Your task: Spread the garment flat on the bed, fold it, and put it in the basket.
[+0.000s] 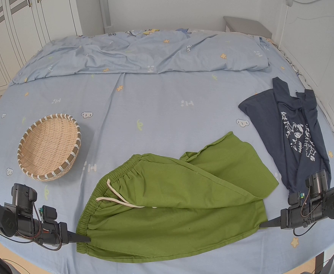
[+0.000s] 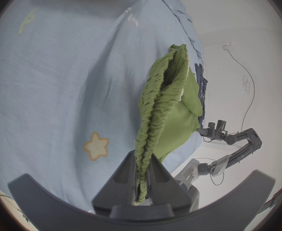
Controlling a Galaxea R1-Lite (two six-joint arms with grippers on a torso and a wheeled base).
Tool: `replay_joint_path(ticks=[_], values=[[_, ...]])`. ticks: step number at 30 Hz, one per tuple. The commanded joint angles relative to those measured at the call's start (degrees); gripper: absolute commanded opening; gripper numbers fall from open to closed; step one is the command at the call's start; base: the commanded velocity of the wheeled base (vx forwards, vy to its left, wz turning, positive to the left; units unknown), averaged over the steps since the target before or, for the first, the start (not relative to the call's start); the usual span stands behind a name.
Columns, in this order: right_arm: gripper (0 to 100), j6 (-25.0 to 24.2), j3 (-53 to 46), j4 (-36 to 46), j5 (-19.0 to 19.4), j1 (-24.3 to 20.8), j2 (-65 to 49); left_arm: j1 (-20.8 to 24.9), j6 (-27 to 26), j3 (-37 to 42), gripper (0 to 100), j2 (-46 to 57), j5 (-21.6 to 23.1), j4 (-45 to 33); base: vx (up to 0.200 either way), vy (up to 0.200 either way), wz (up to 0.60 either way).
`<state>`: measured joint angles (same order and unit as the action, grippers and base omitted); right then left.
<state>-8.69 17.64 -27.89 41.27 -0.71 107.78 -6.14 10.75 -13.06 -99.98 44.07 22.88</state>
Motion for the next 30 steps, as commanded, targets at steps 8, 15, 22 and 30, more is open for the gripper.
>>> replay_joint_path(ticks=[8,15,22,30], values=[[0,0.4,-6.4,1.8,-1.3,-0.6,-5.7,-6.2,-14.6,2.5,0,-7.9,-1.9,0.0,0.000,0.000,0.00],[0,0.8,-11.0,1.7,-2.2,-0.6,-6.9,-5.4,-14.6,2.4,0,-7.4,-3.8,-0.1,0.000,0.000,0.00],[0,1.8,-13.7,1.5,-2.8,-0.5,-6.9,-5.5,-14.4,2.6,0,-6.7,-3.8,-0.7,0.000,0.000,0.00],[0,2.4,-14.1,1.2,-3.0,0.1,-6.2,-5.4,-15.1,2.6,0,-5.5,-3.9,-4.2,0.000,0.000,0.00]])
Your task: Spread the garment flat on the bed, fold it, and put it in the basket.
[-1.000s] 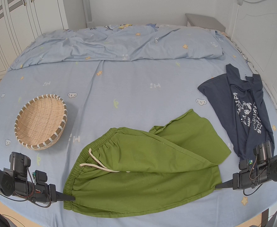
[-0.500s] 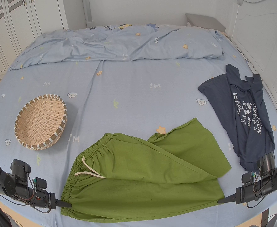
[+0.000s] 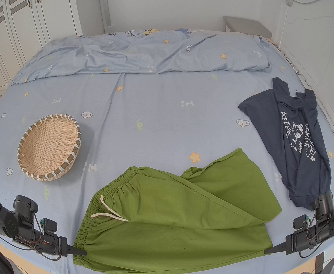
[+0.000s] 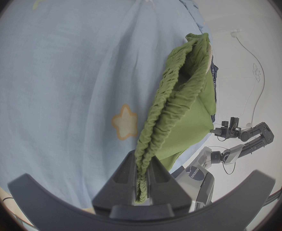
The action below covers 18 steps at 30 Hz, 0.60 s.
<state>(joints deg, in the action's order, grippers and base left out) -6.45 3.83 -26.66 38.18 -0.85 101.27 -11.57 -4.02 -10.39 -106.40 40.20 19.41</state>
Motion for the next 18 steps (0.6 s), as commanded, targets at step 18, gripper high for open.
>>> replay_joint_path(ticks=[18], values=[[0,0.7,-0.5,-0.1,0.1,0.3,2.3,1.0,-1.4,-1.0,0,1.5,0.0,-5.4,0.000,0.000,0.00]])
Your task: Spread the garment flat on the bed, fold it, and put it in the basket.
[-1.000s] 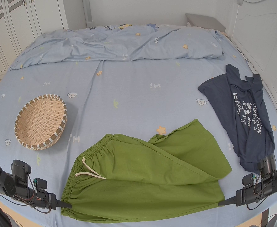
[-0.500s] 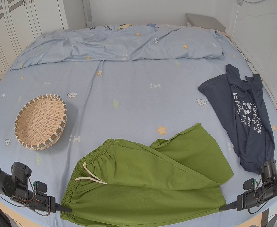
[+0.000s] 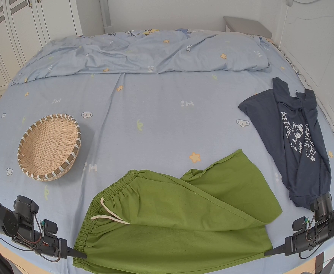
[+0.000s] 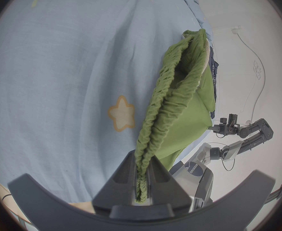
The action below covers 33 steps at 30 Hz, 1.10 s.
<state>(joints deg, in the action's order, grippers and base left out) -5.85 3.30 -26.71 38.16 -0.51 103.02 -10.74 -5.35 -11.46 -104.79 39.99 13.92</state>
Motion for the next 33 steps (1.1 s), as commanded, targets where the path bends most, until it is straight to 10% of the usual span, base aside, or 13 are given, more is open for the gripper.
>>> replay_joint_path(ticks=[1,2,15,24,33], values=[[0,0.1,0.0,0.0,0.1,0.0,0.6,0.2,-0.1,0.1,0,-0.1,0.1,0.1,0.000,0.000,0.00],[100,0.1,0.0,0.0,0.1,0.0,0.6,0.2,-0.1,0.1,100,-0.2,0.1,0.1,0.000,0.000,0.00],[100,0.1,-3.3,-7.1,0.3,1.0,-3.8,-0.4,1.7,-0.4,100,12.4,1.1,-0.5,0.000,0.000,0.00],[100,-0.4,-1.6,-9.1,0.5,8.9,-16.7,9.3,25.0,-10.1,100,36.5,0.6,-0.4,0.000,0.000,0.00],[100,-1.2,12.3,-8.3,0.3,5.3,-18.5,20.1,29.2,-34.8,100,17.0,-5.4,0.2,0.000,0.000,0.00]])
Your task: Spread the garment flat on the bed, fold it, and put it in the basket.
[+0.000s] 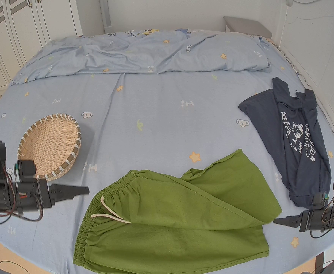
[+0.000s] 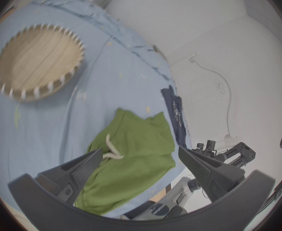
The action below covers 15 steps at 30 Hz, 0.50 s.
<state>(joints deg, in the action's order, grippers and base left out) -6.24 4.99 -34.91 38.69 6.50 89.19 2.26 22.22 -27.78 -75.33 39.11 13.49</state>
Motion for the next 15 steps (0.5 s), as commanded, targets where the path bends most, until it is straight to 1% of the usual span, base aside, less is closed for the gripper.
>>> replay_joint_path(ticks=[1,4,5,6,9,12,15], values=[[100,-1.3,12.6,0.0,-0.3,-2.7,-4.3,7.1,1.5,-21.3,100,-16.0,-5.9,0.6,0.000,0.000,0.00],[100,-2.4,17.6,0.1,-0.5,-5.0,-2.1,7.9,1.6,-28.7,100,-23.3,-9.3,-0.6,0.000,0.000,0.00],[100,-2.4,17.6,0.1,-0.5,-5.0,-2.1,7.9,1.6,-28.7,100,-23.3,-9.3,-0.6,0.000,0.000,0.00],[100,-2.5,20.2,0.2,-0.5,-5.4,-1.5,8.6,1.6,-32.2,100,-26.5,-10.1,-3.4,0.000,0.000,0.00],[100,-2.5,23.0,1.0,-1.0,-5.4,-1.3,8.8,1.5,-37.3,100,-30.8,-10.2,-8.4,0.000,0.000,0.00],[100,-2.5,23.9,1.5,-1.0,-5.7,-1.1,8.9,1.3,-39.8,100,-33.9,-10.3,-9.0,0.000,0.000,0.00],[100,-2.6,23.2,1.7,-1.0,-7.9,-1.2,9.0,0.2,-41.0,100,-39.0,-11.9,-8.8,0.000,0.000,0.00]])
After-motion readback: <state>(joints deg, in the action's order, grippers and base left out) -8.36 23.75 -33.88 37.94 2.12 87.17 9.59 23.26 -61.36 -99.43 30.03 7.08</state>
